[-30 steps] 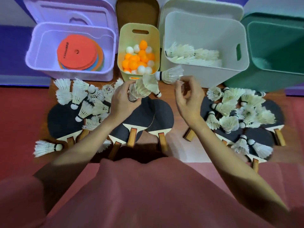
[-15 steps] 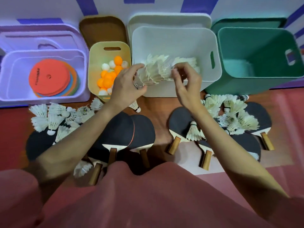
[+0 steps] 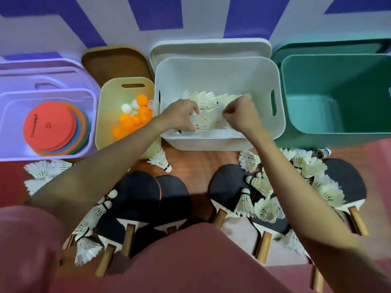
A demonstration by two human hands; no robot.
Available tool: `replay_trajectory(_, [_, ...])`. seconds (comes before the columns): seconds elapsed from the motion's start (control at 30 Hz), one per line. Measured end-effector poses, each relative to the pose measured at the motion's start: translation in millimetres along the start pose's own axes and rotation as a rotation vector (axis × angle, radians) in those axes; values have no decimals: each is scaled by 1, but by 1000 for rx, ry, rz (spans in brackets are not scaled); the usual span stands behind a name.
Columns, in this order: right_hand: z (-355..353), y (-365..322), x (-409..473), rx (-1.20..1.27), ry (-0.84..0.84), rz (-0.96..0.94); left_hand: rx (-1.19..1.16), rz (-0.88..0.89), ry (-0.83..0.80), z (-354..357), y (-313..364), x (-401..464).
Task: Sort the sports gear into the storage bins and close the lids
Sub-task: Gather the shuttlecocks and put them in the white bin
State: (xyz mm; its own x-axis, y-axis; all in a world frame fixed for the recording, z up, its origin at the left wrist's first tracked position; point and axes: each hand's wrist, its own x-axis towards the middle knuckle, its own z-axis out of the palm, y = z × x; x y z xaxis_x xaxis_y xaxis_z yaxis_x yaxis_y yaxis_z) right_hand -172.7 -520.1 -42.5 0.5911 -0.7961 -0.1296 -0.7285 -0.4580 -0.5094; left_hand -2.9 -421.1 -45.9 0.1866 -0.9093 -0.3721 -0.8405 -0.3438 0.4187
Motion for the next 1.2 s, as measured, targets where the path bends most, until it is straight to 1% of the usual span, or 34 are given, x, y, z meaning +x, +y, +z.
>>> replay_trajectory(0.07, [9,2,10,-46,-112,37,68,-11,-115,5,-2,13])
replay_trajectory(0.17, [25,3,21,-106,-299,42,122,-60,-282,10,-7,27])
replay_trajectory(0.23, [33,1,26,-156,-395,25,146,-84,-350,13,-10,33])
replay_trajectory(0.4, [43,-2,28,-234,-644,-25,170,-107,-381,25,-9,39])
replay_trajectory(0.47, [45,-1,27,-244,-712,-13,169,-107,-395,28,-9,39])
replay_trajectory(0.57, [41,-4,22,-231,-747,15,154,-86,-398,28,-9,34])
replay_trajectory(0.67, [32,-11,15,-228,-722,36,137,-61,-378,18,-10,21])
replay_trajectory(0.73, [26,-19,9,-256,-628,-3,113,-45,-285,4,-9,5])
replay_trajectory(0.8, [21,-30,-1,-211,-461,-71,58,-4,-102,-10,-10,-18])
replay_trajectory(0.9, [16,-57,-26,1,-184,-275,-119,74,200,-25,-16,-64])
replay_trajectory(0.97, [14,-76,-46,117,-67,-422,-194,89,356,-30,-23,-98])
replay_trajectory(1.03, [15,-93,-66,187,3,-534,-254,64,488,-31,-36,-133])
replay_trajectory(1.1, [19,-105,-86,239,37,-589,-323,37,597,-28,-51,-167])
replay_trajectory(1.2, [36,-117,-113,259,-14,-633,-398,-45,719,-16,-73,-210])
